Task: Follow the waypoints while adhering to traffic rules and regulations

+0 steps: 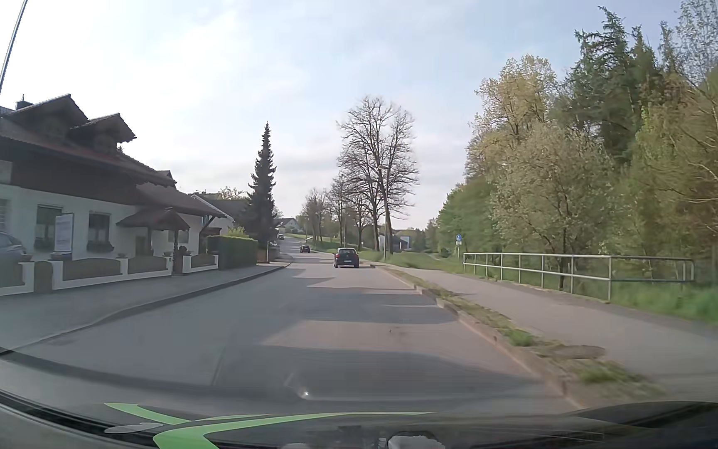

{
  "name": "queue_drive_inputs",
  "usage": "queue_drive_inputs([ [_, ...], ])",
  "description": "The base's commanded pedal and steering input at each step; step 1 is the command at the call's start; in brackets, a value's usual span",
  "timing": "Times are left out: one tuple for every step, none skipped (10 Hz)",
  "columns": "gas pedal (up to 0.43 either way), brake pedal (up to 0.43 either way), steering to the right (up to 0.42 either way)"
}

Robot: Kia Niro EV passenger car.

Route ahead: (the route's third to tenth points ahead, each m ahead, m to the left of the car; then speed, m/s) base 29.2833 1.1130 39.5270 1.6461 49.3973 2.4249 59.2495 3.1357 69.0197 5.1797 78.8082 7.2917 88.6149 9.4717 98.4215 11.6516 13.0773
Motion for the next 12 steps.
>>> queue_drive_inputs([
  [0.177, 0.0, -0.011],
  [0.177, 0.0, -0.011],
  [0.177, 0.0, -0.01],
  [0.177, 0.0, -0.01],
  [0.177, 0.0, -0.011],
  [0.177, 0.0, -0.011],
  [0.177, 0.0, -0.013],
  [0.177, 0.0, -0.013],
  [0.177, 0.0, -0.012],
  [0.177, 0.0, -0.014],
  [0.177, 0.0, -0.011],
  [0.177, 0.0, -0.012],
])
